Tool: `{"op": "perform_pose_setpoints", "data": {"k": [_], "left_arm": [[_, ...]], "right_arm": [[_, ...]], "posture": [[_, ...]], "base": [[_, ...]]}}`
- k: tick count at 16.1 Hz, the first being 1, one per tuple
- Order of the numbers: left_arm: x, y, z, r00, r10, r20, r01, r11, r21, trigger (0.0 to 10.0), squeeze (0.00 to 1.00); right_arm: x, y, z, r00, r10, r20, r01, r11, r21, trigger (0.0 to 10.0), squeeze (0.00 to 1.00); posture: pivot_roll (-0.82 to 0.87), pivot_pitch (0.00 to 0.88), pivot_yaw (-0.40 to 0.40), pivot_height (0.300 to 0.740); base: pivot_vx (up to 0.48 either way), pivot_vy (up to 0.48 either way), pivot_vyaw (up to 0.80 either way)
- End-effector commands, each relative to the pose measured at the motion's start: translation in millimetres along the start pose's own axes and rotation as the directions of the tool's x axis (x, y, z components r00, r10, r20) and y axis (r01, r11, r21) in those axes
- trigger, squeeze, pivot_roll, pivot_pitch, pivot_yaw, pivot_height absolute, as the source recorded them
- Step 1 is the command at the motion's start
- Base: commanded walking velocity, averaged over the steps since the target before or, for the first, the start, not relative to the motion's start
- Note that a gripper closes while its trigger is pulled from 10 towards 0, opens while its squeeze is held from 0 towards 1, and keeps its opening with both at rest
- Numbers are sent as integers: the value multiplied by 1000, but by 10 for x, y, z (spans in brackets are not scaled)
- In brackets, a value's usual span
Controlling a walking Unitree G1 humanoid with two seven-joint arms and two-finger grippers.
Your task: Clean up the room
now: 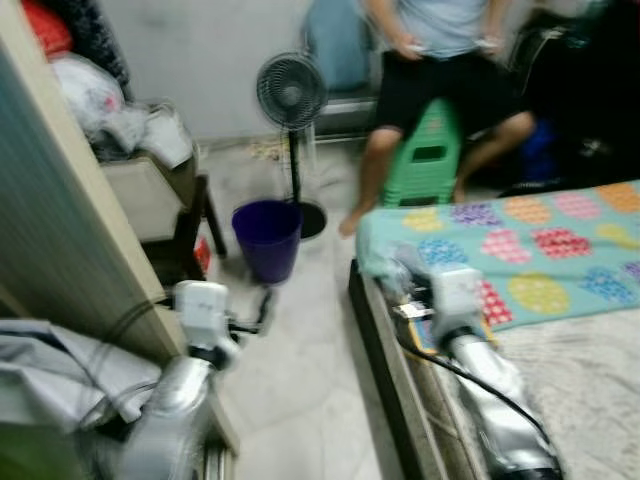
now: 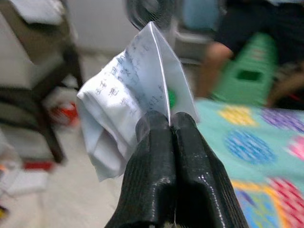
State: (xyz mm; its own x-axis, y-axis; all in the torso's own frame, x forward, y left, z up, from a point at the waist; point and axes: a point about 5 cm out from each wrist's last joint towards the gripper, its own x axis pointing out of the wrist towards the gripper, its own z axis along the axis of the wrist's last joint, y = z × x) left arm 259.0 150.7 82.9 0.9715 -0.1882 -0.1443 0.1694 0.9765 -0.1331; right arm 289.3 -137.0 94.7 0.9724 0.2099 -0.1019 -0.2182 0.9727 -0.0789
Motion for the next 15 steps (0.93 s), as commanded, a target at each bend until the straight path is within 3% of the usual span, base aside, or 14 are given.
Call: {"op": "perform_pose_setpoints", "data": {"k": [1, 6, 8, 15], "left_arm": [[26, -83, 25, 1000, -27, 9, 27, 1000, -1, 10000, 0], [39, -99, 35, 999, -33, 17, 33, 999, -7, 10000, 0], [36, -102, 27, 999, -32, 14, 32, 999, -8, 10000, 0], [35, -115, 33, 999, -30, 26, 30, 999, -15, 10000, 0]], "right_arm": [[-37, -119, -28, 999, -33, -10, 33, 999, -9, 10000, 0], [-34, -120, -37, 999, -32, -13, 31, 999, -11, 10000, 0], [-36, -124, -50, 999, -34, -23, 34, 999, 0, 10000, 0], [-36, -124, -79, 999, -29, -41, 30, 999, 23, 10000, 0]], "posture": [[-100, 0, 25, 740], [-101, 0, 22, 740], [-101, 0, 21, 740], [-102, 0, 16, 740]], "base": [[259, 0, 650], [268, 0, 569], [285, 0, 0], [209, 0, -788]]}}
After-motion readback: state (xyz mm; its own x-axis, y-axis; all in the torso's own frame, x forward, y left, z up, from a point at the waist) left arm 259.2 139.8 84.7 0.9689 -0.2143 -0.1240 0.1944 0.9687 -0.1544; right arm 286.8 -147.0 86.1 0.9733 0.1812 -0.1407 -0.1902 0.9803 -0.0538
